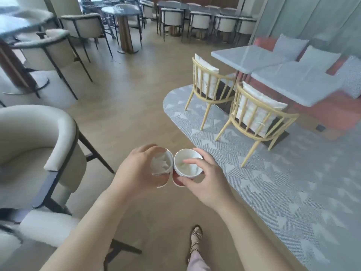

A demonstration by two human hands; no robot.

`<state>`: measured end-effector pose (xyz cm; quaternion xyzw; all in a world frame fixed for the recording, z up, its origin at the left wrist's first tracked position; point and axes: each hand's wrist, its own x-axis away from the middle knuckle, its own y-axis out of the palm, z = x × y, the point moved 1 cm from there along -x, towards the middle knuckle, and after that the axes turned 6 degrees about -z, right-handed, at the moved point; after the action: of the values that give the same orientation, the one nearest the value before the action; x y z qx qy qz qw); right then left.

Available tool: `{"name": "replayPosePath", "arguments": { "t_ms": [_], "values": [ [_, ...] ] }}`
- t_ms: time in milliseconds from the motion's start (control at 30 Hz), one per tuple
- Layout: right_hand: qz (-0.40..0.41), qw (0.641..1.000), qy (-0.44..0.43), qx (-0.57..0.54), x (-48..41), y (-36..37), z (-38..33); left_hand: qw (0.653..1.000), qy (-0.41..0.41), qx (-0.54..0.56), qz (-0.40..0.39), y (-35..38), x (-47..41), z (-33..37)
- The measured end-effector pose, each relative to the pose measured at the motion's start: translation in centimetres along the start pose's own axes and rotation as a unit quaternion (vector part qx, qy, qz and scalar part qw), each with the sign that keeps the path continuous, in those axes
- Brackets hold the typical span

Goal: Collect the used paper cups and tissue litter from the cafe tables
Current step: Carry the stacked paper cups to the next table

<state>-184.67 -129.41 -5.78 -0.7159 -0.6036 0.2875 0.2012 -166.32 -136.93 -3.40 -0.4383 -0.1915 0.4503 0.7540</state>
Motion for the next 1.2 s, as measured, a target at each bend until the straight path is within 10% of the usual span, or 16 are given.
{"name": "replayPosePath", "arguments": {
  "t_ms": [533,1200],
  "values": [
    [-0.174,0.974,-0.141,-0.019,-35.2,0.3,5.8,0.98,-0.173,0.03,0.097,-4.0,-25.1,-7.4],
    [-0.278,0.932,-0.223,-0.073,-77.8,18.2,-3.4,0.944,-0.263,-0.035,0.197,-21.3,-51.5,-34.7]
  ]
}}
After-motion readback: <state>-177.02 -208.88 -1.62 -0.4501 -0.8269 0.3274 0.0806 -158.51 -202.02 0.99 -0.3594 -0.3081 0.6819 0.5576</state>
